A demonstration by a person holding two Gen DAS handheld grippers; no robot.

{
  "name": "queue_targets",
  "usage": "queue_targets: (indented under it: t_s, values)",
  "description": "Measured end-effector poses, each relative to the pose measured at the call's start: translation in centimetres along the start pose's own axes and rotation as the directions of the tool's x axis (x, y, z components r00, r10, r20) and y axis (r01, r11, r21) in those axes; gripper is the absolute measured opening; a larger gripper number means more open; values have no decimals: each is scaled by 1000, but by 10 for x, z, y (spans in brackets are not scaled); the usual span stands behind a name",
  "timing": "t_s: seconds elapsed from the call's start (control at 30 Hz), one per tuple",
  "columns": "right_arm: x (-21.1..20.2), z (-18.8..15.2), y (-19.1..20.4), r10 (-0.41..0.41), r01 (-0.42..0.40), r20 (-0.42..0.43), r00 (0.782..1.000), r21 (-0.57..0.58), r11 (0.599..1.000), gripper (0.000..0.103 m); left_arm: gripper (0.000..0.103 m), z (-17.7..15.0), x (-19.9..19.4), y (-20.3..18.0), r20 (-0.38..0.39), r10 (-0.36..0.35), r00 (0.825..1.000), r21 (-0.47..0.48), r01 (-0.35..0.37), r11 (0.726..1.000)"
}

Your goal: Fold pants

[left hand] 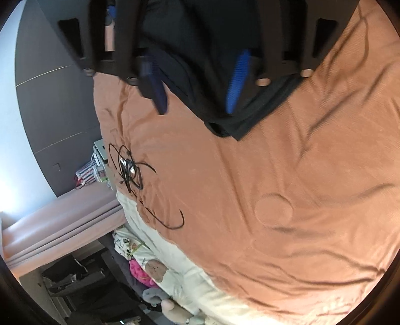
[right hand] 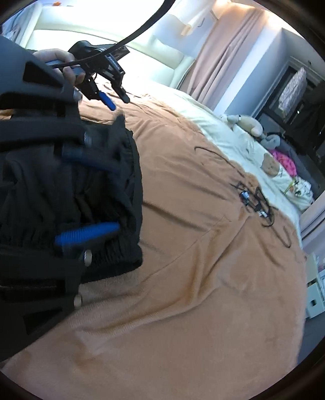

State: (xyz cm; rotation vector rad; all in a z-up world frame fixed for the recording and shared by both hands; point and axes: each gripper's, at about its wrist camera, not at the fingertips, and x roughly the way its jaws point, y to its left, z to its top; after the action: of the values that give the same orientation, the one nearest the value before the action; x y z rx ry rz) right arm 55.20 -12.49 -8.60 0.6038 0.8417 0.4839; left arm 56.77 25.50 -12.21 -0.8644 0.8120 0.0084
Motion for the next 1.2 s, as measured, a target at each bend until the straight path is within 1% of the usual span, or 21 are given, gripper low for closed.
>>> queue_targets:
  t_s: [0.03,0.17,0.23,0.4,0.6,0.63,0.7,0.83,0.9,1.03,1.1,1.17,1.2]
  values:
    - [-4,-1,0,7,-7,14,1000,-1,1000,55,57,0,-4,0,-2,4,1000,20,-4,1000]
    - [-5,-6,-3,-1,1,-4,1000,-20,1000,55,58,0,-19,2,-1,52,999,79,-52,995]
    - [-10,-9,-2,-26,25,-12,1000,-43,999,55,58,-2,-27,5,-9,81,997,98,-80,992]
    - [-27,-15,6,-61,57,-35,998,-103,993,55,58,-14,-48,16,-43,137,990,142,-130,981]
    - [-44,-21,11,-79,70,-59,995,-140,988,56,58,-35,-69,30,-102,170,980,176,-150,973]
    - [-47,-23,11,-81,71,-62,995,-145,987,57,57,-40,-71,32,-113,177,978,185,-155,971]
    - [-51,-26,11,-77,67,-65,995,-147,987,61,57,-46,-72,36,-133,188,973,199,-160,967]
    - [-57,-32,9,-90,78,-71,993,-158,984,64,57,-58,-66,40,-169,215,962,242,-172,955]
    - [-57,-35,9,-109,95,-75,991,-171,981,64,57,-63,-60,40,-184,238,954,276,-182,944]
    - [-53,-37,10,-148,130,-83,986,-190,973,67,57,-71,-43,45,-210,303,929,328,-225,918]
    - [-48,-37,10,-166,146,-91,982,-198,969,67,54,-75,-33,48,-223,335,915,353,-245,903]
    - [-42,-35,12,-181,158,-95,979,-207,966,67,38,-78,-25,51,-233,358,904,369,-258,893]
    - [-37,-32,13,-191,167,-97,977,-214,962,67,34,-78,-22,52,-231,367,901,375,-266,888]
